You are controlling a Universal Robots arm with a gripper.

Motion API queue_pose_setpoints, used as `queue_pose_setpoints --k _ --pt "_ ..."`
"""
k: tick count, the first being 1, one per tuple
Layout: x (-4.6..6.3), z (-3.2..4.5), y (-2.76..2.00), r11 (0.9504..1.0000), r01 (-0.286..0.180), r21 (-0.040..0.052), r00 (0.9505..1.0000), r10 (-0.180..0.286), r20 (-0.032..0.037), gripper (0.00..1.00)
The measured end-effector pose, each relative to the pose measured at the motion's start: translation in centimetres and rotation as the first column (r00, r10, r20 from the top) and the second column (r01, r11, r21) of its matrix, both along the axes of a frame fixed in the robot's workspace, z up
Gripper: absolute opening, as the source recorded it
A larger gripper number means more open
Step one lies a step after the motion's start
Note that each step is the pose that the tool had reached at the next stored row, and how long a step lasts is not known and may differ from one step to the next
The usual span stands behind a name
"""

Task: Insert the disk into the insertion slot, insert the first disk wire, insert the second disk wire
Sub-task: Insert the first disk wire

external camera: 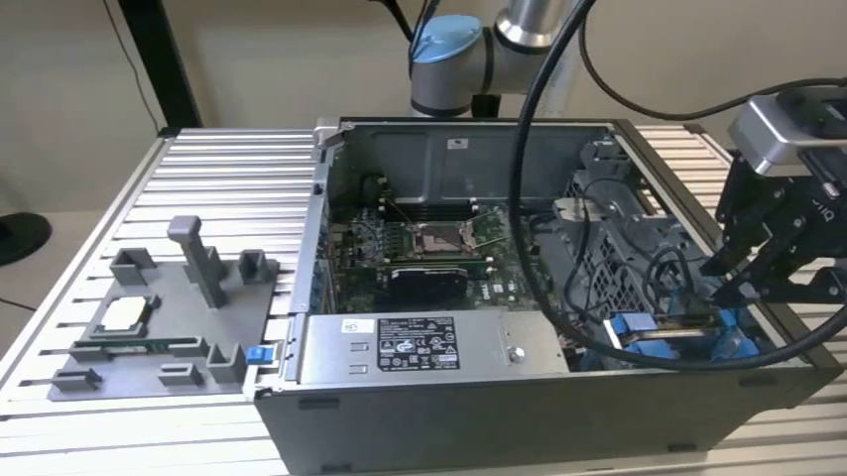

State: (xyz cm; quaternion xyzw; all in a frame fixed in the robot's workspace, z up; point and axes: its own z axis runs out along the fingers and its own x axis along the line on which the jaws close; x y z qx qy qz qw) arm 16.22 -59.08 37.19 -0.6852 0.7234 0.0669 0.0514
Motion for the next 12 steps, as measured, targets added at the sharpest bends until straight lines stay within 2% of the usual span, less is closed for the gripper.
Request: queue_pose_setpoints --k 2,12 --pt "0.0 0.09 0.0 1.0 0.0 0.0031 1.0 0.0 0.0 1.0" --pt "0.16 0.11 -0.01 1.0 0.0 0.0029 1.0 0.0 -0.0004 1.0"
